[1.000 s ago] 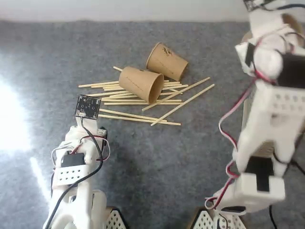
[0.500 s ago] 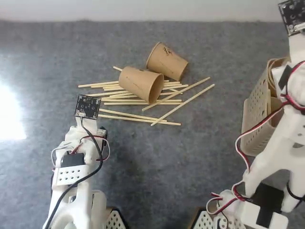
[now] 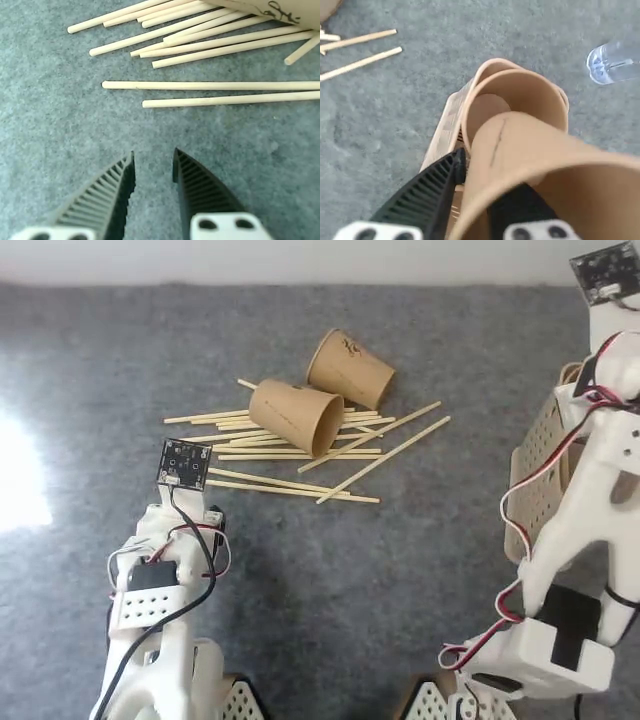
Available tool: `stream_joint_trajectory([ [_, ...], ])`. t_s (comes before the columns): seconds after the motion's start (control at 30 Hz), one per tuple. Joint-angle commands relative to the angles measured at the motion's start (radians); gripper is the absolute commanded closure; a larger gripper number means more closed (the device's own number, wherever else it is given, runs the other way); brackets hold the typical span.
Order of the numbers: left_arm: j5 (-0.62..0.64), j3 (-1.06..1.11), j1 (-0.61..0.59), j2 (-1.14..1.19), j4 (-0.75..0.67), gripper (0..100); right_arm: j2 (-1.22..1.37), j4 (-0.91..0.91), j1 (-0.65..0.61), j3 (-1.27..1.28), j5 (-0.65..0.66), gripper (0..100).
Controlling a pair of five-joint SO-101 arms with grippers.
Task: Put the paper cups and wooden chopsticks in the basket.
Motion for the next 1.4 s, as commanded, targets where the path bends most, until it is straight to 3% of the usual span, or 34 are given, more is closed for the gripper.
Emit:
stream_joint_trajectory([
  [0.0,-0.006,-0.002,0.006,-0.018,-0.02,88,-0.015,-0.005,0.013,-0.018,-0.031,73.0],
  [0.1,-0.006,-0.002,0.006,-0.018,-0.02,88,-0.022,-0.056,0.01,-0.018,-0.014,73.5],
  [0.27,-0.006,-0.002,0.006,-0.018,-0.02,88,-0.015,-0.133,0.028,-0.018,0.009,95.2],
  [0.33,-0.006,-0.002,0.006,-0.018,-0.02,88,-0.021,-0.15,0.031,-0.021,0.011,99.5],
  [0.6,-0.006,-0.002,0.006,-0.018,-0.02,88,-0.018,-0.274,0.054,-0.021,0.012,99.1],
  [1.37,-0.006,-0.002,0.006,-0.018,-0.02,88,0.068,-0.124,0.025,-0.015,0.008,99.1],
])
